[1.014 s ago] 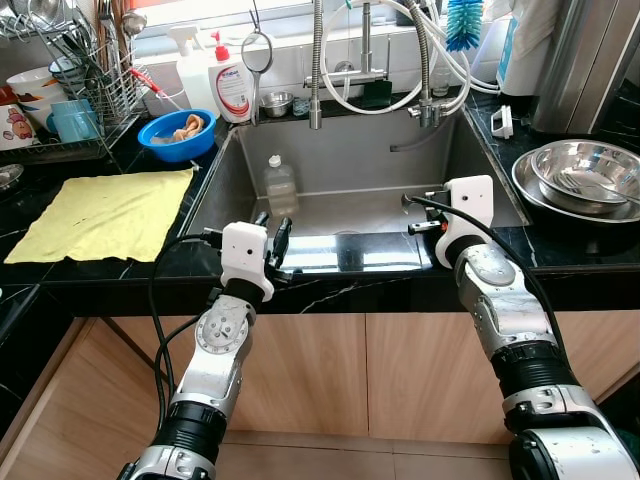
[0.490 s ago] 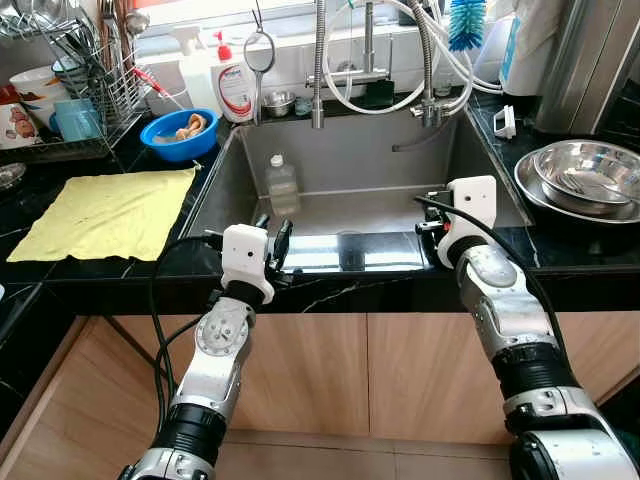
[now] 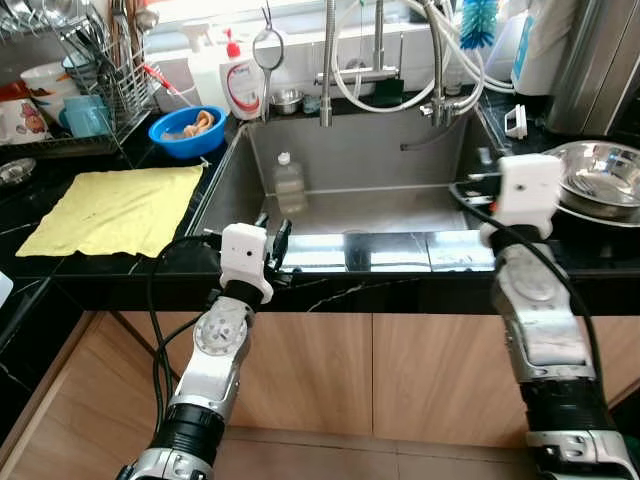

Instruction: Kitchen organization

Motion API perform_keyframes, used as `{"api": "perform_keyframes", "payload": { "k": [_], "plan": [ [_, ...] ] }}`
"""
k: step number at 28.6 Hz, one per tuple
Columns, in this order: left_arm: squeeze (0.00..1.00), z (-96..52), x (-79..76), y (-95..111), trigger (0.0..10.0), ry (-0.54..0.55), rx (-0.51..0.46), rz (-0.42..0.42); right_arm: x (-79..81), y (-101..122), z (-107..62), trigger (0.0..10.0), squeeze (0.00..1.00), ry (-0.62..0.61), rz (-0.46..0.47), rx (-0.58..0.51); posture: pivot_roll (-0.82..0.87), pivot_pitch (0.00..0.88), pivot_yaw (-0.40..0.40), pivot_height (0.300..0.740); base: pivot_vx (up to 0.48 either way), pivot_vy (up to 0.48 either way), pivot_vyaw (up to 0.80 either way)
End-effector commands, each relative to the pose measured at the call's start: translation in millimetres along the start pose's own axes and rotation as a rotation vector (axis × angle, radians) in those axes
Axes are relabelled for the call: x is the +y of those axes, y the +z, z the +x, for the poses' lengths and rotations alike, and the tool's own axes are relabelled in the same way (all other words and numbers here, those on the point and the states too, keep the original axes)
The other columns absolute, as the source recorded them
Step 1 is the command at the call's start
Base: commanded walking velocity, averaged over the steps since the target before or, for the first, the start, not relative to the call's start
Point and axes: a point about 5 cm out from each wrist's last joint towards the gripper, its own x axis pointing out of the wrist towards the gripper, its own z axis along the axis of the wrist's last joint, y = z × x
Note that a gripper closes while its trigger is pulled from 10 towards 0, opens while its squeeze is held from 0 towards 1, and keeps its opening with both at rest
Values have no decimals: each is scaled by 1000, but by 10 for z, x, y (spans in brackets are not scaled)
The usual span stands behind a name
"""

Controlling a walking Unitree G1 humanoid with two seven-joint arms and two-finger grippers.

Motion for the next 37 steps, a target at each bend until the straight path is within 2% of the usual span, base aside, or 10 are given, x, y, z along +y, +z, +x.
{"api": "perform_keyframes", "payload": {
  "k": [1, 3, 5, 8, 10, 20, 21, 22, 29, 37],
  "plan": [
    [0, -24, 58, -3, 10000, 10, 12, 16, -176, 22, -64, 10000, 0, -70, -15, 1, -220, 0, 168, 740, 0, 0, 0],
    [0, -24, 62, -3, 10000, 10, 15, 15, -335, -33, -152, 10000, 0, -93, -41, 26, -226, 0, 171, 740, 0, 0, 0],
    [0, -24, 50, -9, 10000, 8, 17, 13, -500, -100, -217, 10000, 1000, -130, -77, 55, -229, 0, 173, 740, 0, 0, 0],
    [0, -25, 29, -13, 10000, 3, 19, 9, -732, -138, -277, 10000, 1000, -253, -27, 93, -232, 0, 175, 740, 0, 0, 0],
    [0, -28, 20, -16, 10000, 0, 21, 7, -787, -145, -301, 10000, 1000, -282, -39, 100, -232, 0, 175, 740, 0, 0, 0],
    [0, -43, 38, -12, 10000, 6, 24, 9, -795, -91, -316, 10000, 1000, -309, -24, 92, -216, 0, 169, 740, 0, 0, 0],
    [0, -44, 41, -14, 10000, 7, 24, 10, -797, -76, -310, 10000, 149, -313, -27, 90, -216, 0, 169, 740, 0, 0, 0],
    [0, -45, 41, -15, 10000, 7, 25, 11, -801, -70, -309, 10000, 0, -316, -30, 88, -217, 0, 169, 740, 0, 0, 0],
    [0, -46, 33, -21, 10000, 3, 27, 19, -952, -124, -335, 10000, 0, -421, -62, 124, -220, 0, 172, 740, 0, 0, 0],
    [0, -57, 38, -23, 10000, 3, 27, 23, -912, -202, -338, 10000, 0, -413, -56, 166, -211, 0, 167, 740, 0, 0, 0]
  ]
}}
